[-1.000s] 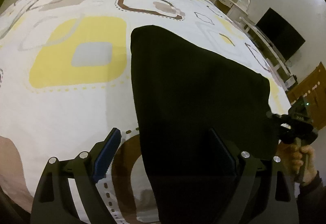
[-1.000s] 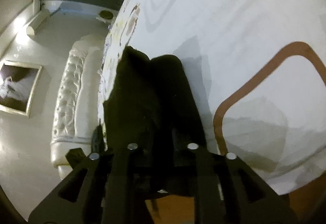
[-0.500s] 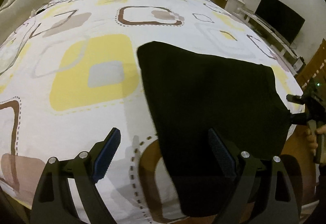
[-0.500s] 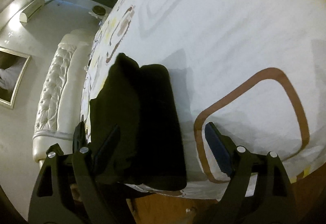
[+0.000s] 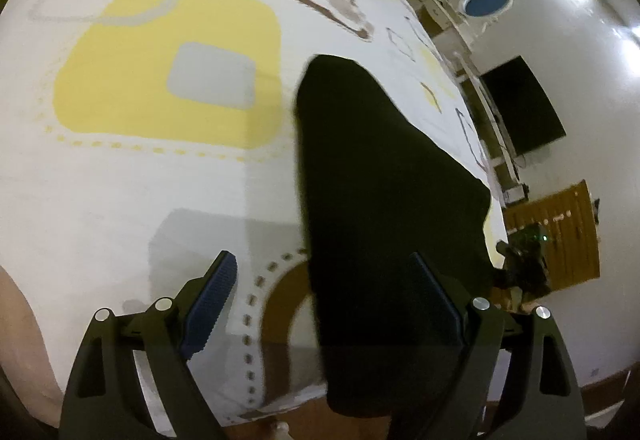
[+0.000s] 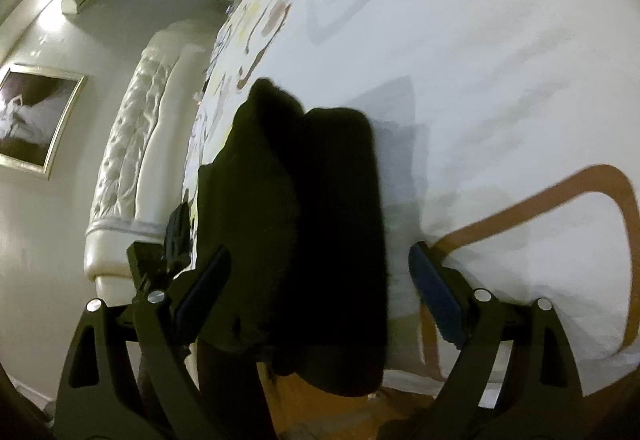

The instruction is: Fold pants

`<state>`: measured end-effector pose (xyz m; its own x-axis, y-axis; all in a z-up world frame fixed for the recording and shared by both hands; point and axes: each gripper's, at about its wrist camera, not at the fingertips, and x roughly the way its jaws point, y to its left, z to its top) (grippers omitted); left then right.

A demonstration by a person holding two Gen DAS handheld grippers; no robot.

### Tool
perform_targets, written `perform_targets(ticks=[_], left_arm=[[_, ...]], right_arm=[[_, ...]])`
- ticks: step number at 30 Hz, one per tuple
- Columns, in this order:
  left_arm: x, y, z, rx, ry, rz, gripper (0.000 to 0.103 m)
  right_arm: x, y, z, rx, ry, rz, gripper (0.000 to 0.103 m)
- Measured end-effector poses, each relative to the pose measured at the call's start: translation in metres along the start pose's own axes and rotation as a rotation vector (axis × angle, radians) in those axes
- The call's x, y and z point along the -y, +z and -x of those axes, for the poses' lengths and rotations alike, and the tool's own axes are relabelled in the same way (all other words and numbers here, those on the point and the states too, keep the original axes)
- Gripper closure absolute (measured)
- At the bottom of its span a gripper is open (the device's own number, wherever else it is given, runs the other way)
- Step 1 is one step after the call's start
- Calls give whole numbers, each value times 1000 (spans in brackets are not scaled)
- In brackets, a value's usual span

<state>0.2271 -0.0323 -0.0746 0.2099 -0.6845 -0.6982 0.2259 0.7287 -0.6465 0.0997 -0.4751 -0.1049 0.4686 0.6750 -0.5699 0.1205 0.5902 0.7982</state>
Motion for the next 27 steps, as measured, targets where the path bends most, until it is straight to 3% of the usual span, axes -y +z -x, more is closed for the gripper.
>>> perform_targets(ticks=[4, 7, 13, 27], left_arm=[[-7, 3, -8, -45, -135, 76, 16], [-7, 6, -19, -72, -190, 101, 16], [-1, 16, -35, -97, -206, 103, 16], [19, 15, -58, -107, -206, 11, 16]], right_arm=[[-5, 1, -8, -16, -7, 20, 12], [-4, 2, -8, -24, 19, 18, 12], [6, 7, 1, 3, 108, -35, 12], [-3, 15, -19, -90, 119, 38, 12]])
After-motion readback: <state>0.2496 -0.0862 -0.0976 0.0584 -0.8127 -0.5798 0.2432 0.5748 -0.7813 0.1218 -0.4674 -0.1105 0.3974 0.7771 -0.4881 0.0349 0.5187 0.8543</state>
